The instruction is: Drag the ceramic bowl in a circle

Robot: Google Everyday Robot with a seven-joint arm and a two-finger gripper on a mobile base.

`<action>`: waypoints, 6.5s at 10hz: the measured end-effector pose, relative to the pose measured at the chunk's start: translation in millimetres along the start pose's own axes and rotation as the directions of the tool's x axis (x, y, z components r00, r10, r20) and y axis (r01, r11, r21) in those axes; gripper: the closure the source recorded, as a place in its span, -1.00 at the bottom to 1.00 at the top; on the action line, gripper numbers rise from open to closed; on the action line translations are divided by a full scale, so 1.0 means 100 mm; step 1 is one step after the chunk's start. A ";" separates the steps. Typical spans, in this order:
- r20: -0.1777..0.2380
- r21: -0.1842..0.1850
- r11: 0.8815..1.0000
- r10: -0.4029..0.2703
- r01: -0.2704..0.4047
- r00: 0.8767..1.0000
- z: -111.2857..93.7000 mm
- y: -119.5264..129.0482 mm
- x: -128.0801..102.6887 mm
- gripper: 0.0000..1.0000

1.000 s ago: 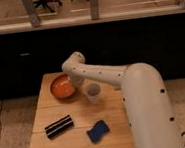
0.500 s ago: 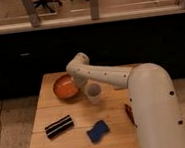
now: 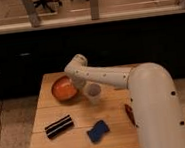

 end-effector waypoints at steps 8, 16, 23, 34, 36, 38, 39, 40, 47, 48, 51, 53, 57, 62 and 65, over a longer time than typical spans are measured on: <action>-0.010 0.001 1.000 -0.022 0.022 1.000 -0.05 -0.07 -0.19 1.00; -0.008 0.002 0.999 -0.046 0.046 0.999 -0.14 -0.04 -0.33 1.00; -0.012 0.015 0.997 -0.078 0.079 0.997 -0.17 -0.14 -0.46 1.00; -0.026 0.049 0.993 -0.109 0.110 0.994 -0.17 -0.11 -0.46 1.00; -0.029 0.052 0.992 -0.113 0.115 0.993 -0.19 -0.04 -0.43 1.00; -0.030 0.058 0.991 -0.116 0.118 0.993 -0.21 -0.01 -0.41 1.00; -0.031 0.066 0.990 -0.124 0.126 0.992 -0.21 -0.02 -0.43 1.00; -0.032 0.070 0.989 -0.128 0.130 0.991 -0.21 -0.02 -0.43 1.00; -0.035 0.096 0.984 -0.149 0.152 0.988 -0.25 0.12 -0.36 1.00; -0.038 0.100 0.982 -0.154 0.157 0.987 -0.25 0.13 -0.34 1.00; -0.039 0.112 0.980 -0.162 0.165 0.986 -0.27 0.16 -0.31 1.00; -0.044 0.121 0.978 -0.168 0.172 0.985 -0.28 0.16 -0.29 1.00; -0.043 0.126 0.975 -0.180 0.184 0.983 -0.26 0.19 -0.28 1.00; -0.047 0.132 0.970 -0.201 0.205 0.979 -0.25 0.14 -0.28 1.00; -0.054 0.132 0.966 -0.215 0.221 0.975 -0.24 0.26 -0.21 1.00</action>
